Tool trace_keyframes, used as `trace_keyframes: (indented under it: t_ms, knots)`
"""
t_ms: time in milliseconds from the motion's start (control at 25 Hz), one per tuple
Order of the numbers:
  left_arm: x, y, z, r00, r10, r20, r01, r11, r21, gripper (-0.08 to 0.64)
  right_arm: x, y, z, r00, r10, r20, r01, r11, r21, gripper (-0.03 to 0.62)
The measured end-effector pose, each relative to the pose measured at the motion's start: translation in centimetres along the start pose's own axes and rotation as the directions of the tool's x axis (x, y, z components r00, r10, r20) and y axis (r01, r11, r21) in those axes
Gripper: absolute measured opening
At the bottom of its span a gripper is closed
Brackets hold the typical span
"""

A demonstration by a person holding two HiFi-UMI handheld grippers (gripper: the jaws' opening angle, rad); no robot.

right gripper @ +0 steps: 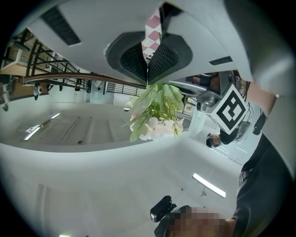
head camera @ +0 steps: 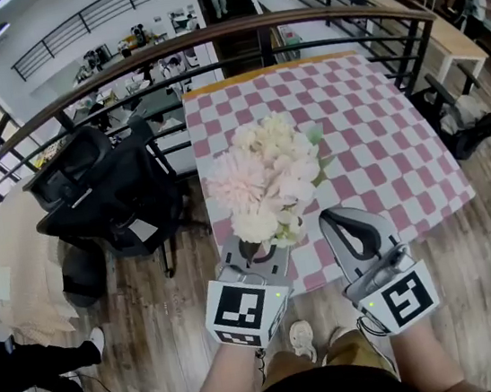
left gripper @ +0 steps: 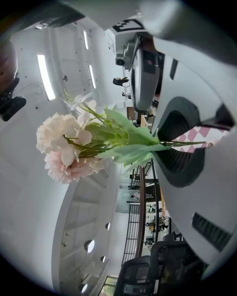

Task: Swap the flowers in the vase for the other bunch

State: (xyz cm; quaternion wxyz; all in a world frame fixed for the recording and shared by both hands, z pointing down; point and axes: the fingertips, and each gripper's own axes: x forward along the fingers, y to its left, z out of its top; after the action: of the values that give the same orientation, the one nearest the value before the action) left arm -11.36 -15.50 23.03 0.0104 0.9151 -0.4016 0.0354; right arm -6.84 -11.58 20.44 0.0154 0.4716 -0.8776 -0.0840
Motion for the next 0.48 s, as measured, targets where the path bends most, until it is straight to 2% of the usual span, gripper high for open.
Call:
trace_keyframes:
  t_ms: [480]
  knots:
    - [1.0,-0.3,-0.9,1.0,0.012,-0.013,-0.012,1.0,0.002,0.049,-0.1,-1.2,-1.2,1.0,0.018,-0.02,-0.018,1.0,-0.006,0.032]
